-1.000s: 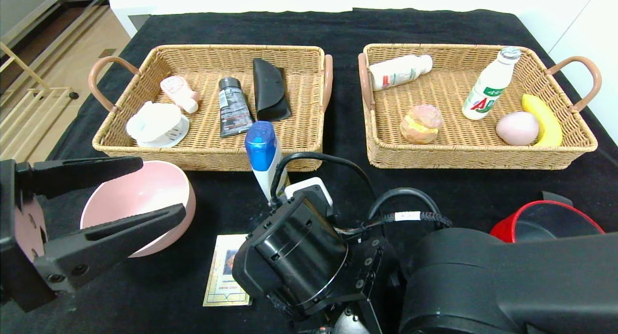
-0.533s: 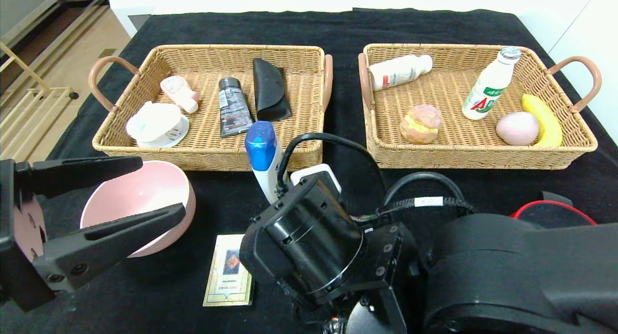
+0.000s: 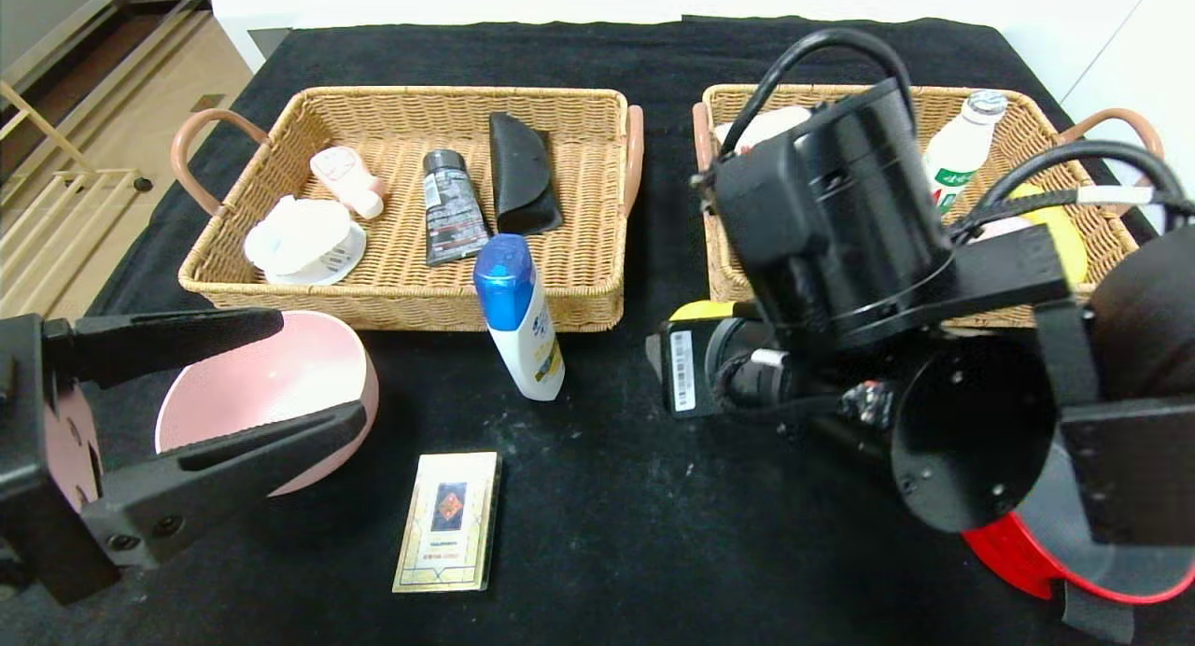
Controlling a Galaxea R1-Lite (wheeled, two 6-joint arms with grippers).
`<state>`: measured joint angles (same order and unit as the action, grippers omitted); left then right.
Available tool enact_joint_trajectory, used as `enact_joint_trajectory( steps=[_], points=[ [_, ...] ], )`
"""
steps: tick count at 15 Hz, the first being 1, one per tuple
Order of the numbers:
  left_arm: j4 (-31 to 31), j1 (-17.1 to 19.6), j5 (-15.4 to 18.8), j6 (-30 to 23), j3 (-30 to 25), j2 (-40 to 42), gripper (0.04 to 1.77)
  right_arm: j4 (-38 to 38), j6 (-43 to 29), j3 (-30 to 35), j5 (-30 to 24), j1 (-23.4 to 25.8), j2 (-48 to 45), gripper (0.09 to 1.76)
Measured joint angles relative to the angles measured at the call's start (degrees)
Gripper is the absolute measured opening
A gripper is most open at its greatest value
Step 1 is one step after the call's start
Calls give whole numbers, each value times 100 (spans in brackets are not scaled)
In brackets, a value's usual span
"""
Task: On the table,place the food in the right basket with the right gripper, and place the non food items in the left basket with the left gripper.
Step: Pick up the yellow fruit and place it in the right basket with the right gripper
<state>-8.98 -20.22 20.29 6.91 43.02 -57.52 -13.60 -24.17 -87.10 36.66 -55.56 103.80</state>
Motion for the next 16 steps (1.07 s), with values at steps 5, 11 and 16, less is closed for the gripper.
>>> enact_joint_trajectory(
  steps=[5,11,16],
  points=[
    [9,2,-2,9,-5,-9,172,21,304,-66,-4,730,-405,121],
    [9,0,-2,9,-5,10,172,84,880,-501,-83,1773,-452,121],
    [6,0,0,17,-5,30,172,94,1034,-757,-100,2404,-229,121]
  ],
)
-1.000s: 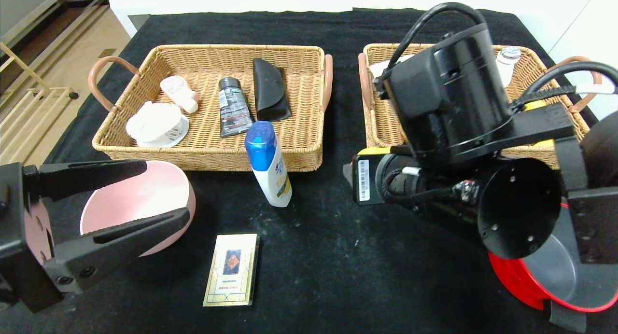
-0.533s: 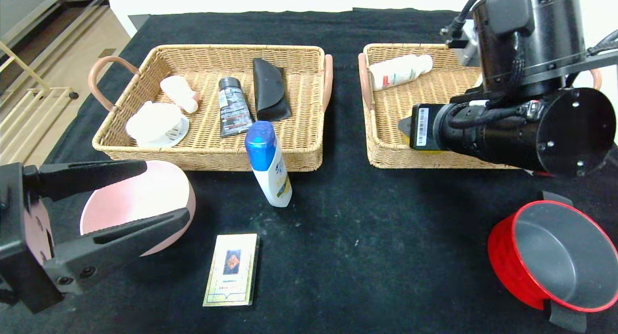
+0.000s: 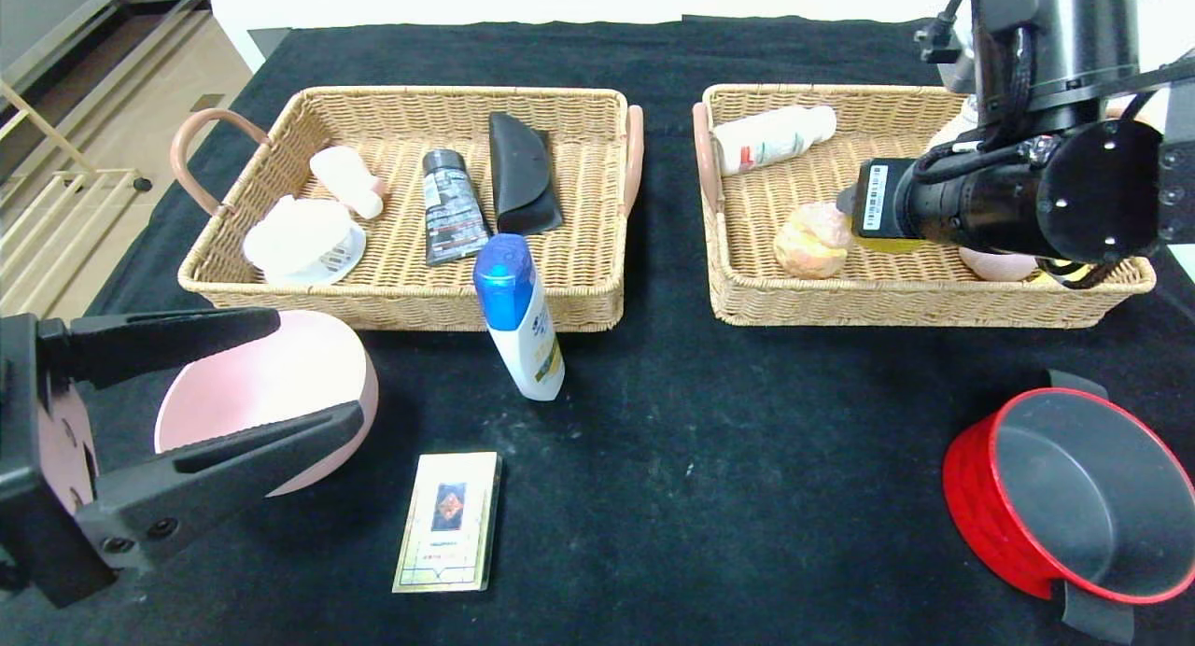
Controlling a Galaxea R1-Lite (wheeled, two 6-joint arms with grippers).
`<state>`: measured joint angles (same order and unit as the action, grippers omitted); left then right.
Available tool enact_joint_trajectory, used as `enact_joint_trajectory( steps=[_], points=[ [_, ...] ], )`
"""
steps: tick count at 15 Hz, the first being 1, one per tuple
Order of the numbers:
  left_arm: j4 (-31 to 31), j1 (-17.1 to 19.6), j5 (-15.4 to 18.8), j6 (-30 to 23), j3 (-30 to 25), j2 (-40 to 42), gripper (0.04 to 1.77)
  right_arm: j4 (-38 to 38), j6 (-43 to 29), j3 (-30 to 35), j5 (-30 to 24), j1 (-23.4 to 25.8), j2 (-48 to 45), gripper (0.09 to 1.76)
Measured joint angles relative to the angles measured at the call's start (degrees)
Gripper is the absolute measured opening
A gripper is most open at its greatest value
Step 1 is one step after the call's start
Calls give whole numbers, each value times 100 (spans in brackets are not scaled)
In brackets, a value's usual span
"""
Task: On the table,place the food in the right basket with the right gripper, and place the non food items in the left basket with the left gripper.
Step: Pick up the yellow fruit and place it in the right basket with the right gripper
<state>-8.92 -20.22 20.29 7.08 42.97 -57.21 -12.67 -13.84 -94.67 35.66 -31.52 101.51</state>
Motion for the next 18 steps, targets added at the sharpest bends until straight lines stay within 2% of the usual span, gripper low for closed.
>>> enact_joint_trajectory(
  steps=[2,5,10,13,18],
  points=[
    [-2,0,-2,7,0,7,172,106,108,-37,4,151,98,121],
    [-2,0,-2,7,0,13,172,700,447,-39,0,372,238,121],
    [0,2,-2,7,-1,13,172,746,546,2,15,461,306,121],
    [-5,0,-2,9,-4,13,172,735,535,46,17,460,310,137],
    [-5,0,-2,9,-1,13,172,708,519,57,17,427,286,153]
  ],
)
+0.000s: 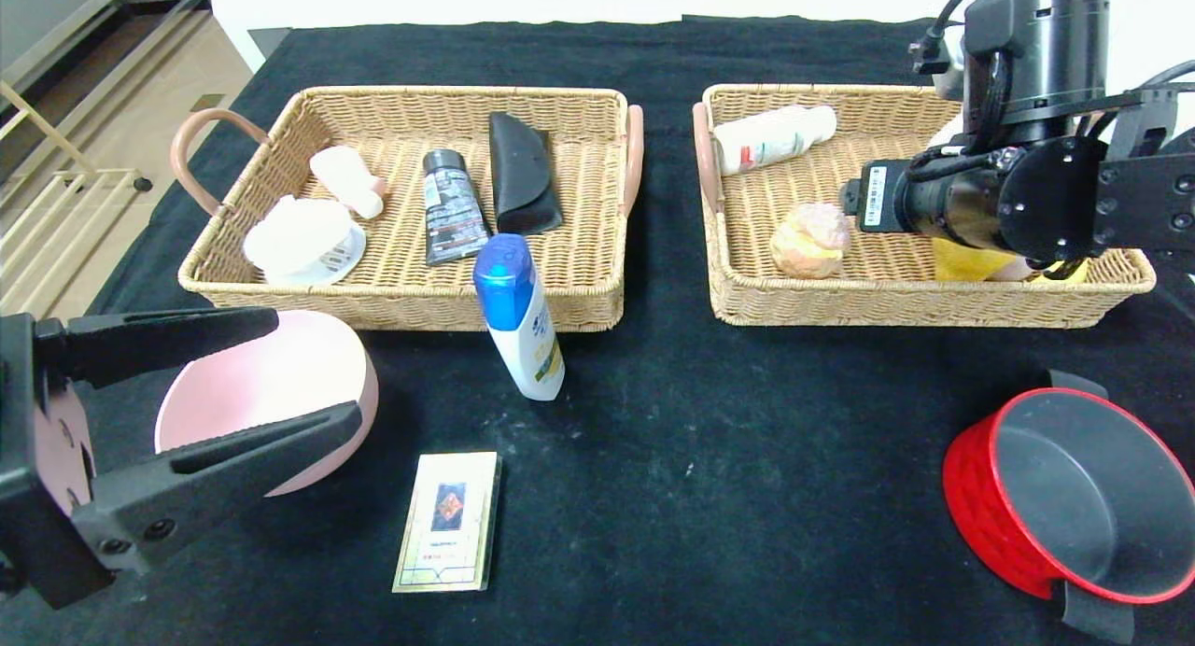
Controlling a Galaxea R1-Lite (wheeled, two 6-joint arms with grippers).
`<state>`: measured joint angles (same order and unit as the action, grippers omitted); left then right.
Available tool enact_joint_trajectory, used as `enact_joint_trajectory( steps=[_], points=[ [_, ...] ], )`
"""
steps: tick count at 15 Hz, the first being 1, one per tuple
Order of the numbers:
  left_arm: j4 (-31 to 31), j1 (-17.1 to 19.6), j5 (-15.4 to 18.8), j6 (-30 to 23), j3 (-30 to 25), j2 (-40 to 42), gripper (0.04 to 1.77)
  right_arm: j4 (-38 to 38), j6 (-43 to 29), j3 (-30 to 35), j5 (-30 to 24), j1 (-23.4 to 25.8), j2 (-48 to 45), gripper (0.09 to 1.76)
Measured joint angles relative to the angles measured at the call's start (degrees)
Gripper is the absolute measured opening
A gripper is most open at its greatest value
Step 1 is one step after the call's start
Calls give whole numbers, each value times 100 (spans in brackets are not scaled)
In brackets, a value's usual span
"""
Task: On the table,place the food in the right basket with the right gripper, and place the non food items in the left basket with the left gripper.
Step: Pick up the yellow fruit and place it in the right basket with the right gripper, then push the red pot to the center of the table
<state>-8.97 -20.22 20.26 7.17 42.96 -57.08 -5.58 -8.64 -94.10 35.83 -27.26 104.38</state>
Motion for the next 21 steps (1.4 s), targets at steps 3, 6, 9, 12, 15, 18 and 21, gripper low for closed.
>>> enact_joint_trajectory(
  steps=[3,6,9,12,15,18,21],
  points=[
    [0,0,0,0,0,0,172,-23,0,33,0,-35,-41,159],
    [-15,0,0,27,-16,0,172,-41,16,100,6,-88,-115,163],
    [-15,2,0,27,-33,0,172,-161,22,322,16,-182,-280,165],
    [-10,-4,0,27,-33,0,172,-321,5,618,96,-286,-553,167],
    [-6,-9,0,27,-38,-4,172,-497,-106,1156,107,-468,-951,168],
    [-12,-44,2,32,-62,-20,172,-808,-433,1585,111,-700,-1349,169],
    [-26,-107,-6,35,-79,-26,172,-1324,-767,1676,107,-684,-1620,170]
  ],
)
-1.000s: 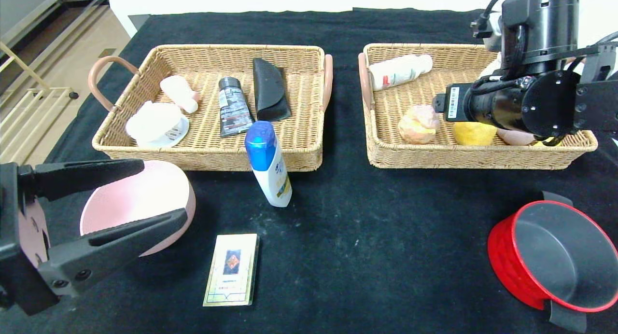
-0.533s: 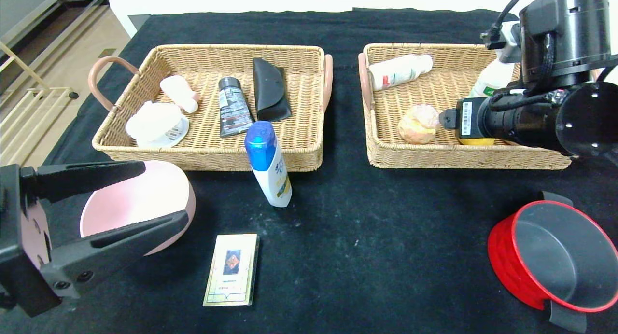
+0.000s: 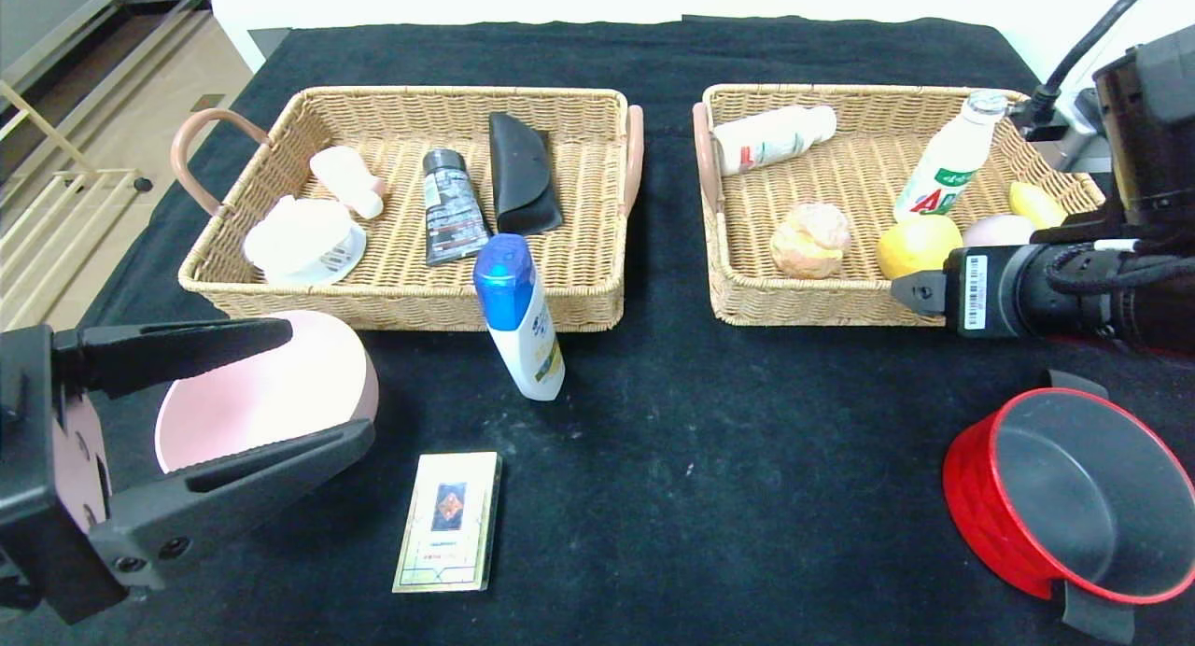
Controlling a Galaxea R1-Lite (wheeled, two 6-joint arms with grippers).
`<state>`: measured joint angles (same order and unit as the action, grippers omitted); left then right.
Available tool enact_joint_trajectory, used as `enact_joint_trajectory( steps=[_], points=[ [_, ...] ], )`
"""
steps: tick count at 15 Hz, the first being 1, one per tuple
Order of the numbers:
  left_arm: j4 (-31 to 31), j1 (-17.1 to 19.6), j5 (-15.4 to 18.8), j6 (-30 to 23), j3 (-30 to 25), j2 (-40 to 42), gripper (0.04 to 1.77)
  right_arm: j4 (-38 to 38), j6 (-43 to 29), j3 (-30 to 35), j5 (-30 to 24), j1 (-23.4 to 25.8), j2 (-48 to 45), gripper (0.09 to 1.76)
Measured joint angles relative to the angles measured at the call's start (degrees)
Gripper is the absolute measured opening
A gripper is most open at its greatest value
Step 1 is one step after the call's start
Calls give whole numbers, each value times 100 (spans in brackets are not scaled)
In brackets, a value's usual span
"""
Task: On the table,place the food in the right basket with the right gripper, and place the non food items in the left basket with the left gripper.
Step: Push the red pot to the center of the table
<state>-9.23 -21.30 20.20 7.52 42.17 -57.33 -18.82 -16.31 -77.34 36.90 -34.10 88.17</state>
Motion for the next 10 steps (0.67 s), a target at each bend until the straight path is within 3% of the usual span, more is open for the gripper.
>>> enact_joint_trajectory(
  steps=[5,10],
  points=[
    [0,-4,-2,0,-9,-7,172,-1397,-944,44,-110,-71,-419,170],
    [13,-12,-2,0,-9,-7,172,-1620,-1464,645,-702,-126,-730,170]
  ],
)
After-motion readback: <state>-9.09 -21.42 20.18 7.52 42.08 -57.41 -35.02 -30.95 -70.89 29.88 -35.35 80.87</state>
